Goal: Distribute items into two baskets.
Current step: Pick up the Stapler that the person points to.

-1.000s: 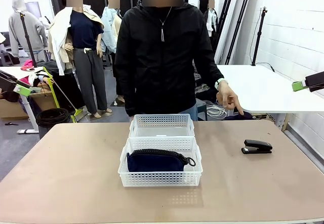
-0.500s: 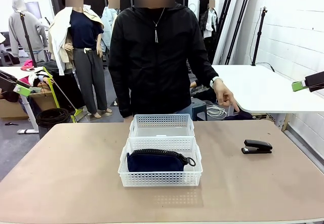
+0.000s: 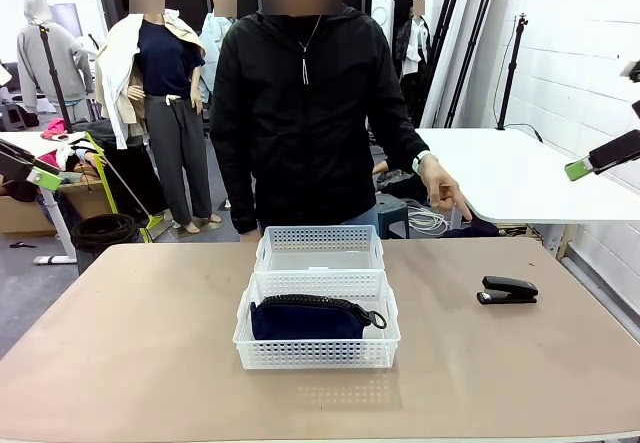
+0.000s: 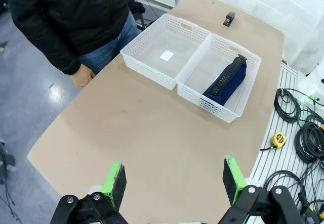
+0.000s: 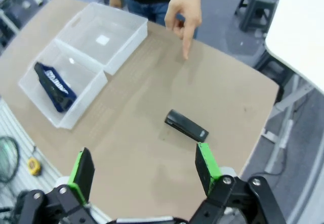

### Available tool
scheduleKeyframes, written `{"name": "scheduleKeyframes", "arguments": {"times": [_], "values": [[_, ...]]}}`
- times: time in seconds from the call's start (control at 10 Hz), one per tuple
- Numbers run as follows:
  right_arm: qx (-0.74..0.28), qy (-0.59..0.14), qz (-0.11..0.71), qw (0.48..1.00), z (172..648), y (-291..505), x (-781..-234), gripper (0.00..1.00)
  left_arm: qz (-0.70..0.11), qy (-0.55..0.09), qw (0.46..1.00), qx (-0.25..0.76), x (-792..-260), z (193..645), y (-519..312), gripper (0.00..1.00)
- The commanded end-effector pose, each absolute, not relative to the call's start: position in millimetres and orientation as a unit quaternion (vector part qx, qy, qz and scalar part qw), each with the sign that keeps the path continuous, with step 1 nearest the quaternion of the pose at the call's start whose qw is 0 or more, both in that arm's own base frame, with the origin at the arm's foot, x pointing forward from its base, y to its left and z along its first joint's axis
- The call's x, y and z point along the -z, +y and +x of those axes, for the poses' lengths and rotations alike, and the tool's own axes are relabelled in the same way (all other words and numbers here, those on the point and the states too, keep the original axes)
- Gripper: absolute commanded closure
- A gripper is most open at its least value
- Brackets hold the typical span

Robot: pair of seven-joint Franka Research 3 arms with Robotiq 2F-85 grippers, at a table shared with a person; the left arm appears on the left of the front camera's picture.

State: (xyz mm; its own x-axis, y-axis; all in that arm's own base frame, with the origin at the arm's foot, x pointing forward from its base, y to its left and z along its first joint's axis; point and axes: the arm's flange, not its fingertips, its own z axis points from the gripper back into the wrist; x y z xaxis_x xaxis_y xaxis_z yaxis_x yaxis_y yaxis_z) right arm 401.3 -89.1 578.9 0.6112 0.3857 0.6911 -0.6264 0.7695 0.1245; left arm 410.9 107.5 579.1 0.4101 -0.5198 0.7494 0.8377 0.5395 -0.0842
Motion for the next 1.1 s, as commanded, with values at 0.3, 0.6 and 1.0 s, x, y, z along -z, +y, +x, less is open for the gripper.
{"name": "scheduleKeyframes", "arguments": {"times": [0.3,0.6,1.0], "values": [[-0.451,-0.265,0.105,0.846,491,-90,-557,0.00,-0.238,-0.348,0.804,0.419,-579,410,108,0.00],[-0.554,-0.194,0.086,0.805,530,-88,-525,0.00,-0.238,-0.348,0.804,0.419,-579,410,108,0.00],[-0.616,-0.127,0.057,0.776,569,-79,-484,0.00,-0.238,-0.348,0.804,0.419,-579,410,108,0.00]]}}
